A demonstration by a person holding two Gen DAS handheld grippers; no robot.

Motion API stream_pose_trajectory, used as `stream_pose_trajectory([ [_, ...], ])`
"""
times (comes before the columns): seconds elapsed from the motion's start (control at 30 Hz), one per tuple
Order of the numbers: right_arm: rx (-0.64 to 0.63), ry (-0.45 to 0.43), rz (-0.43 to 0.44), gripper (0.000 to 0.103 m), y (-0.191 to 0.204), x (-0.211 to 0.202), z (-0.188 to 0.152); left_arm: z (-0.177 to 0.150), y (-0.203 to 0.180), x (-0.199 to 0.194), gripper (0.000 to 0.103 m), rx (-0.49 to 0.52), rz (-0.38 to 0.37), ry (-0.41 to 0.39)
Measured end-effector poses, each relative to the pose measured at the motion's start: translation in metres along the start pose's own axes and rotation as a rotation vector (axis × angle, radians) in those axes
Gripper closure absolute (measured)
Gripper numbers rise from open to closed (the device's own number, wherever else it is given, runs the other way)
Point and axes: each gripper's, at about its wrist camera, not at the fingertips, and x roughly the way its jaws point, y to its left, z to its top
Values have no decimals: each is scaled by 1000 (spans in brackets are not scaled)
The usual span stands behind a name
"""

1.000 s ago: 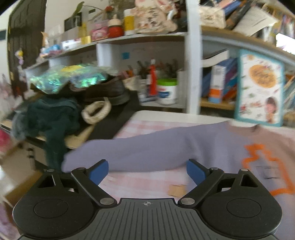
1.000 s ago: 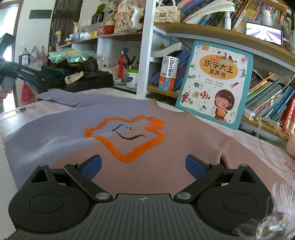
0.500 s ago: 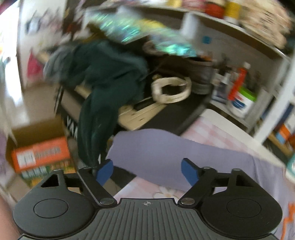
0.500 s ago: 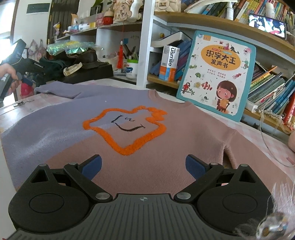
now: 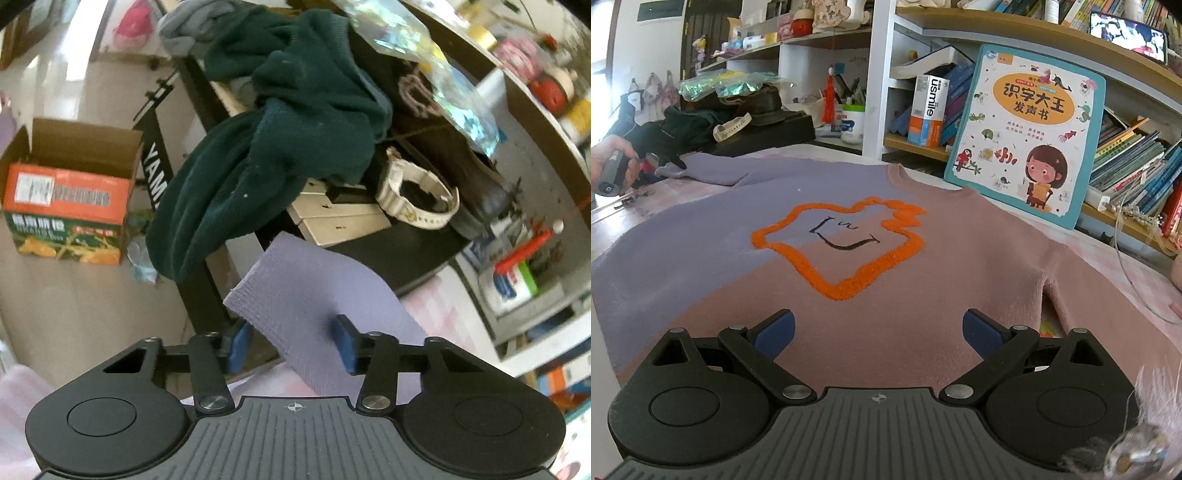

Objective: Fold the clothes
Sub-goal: 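Lift the lavender sleeve with the left gripper, fold it across the body, release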

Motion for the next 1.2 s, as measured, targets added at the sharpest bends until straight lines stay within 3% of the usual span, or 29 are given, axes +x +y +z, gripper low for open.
stream_pose_trajectory([
  [0.1, -4, 10, 0, 5, 0, 2, 1, -2, 7, 2, 75, -36, -31, -18],
  [0.17, -7, 14, 0, 5, 1, 3, 1, -3, 10, 2, 92, -38, -40, -33],
  [0.23, -9, 16, 0, 5, 1, 3, 1, -4, 7, 1, 99, -18, -34, -47],
  [0.4, -10, 19, -6, 5, 1, 4, 1, -8, -19, -21, 100, 132, -6, -113],
  [0.5, -10, 15, -8, 5, 1, 3, 1, -12, -40, -45, 100, 241, -42, -163],
  [0.83, -46, 0, 0, 5, 6, 1, 1, -49, -147, -126, 100, 526, -352, -216],
  [1.07, -56, -24, 0, 5, 8, -3, 0, -101, -230, -153, 100, 654, -599, -155],
  [1.2, -47, -37, 3, 5, 6, -5, 0, -133, -267, -151, 100, 697, -689, -104],
])
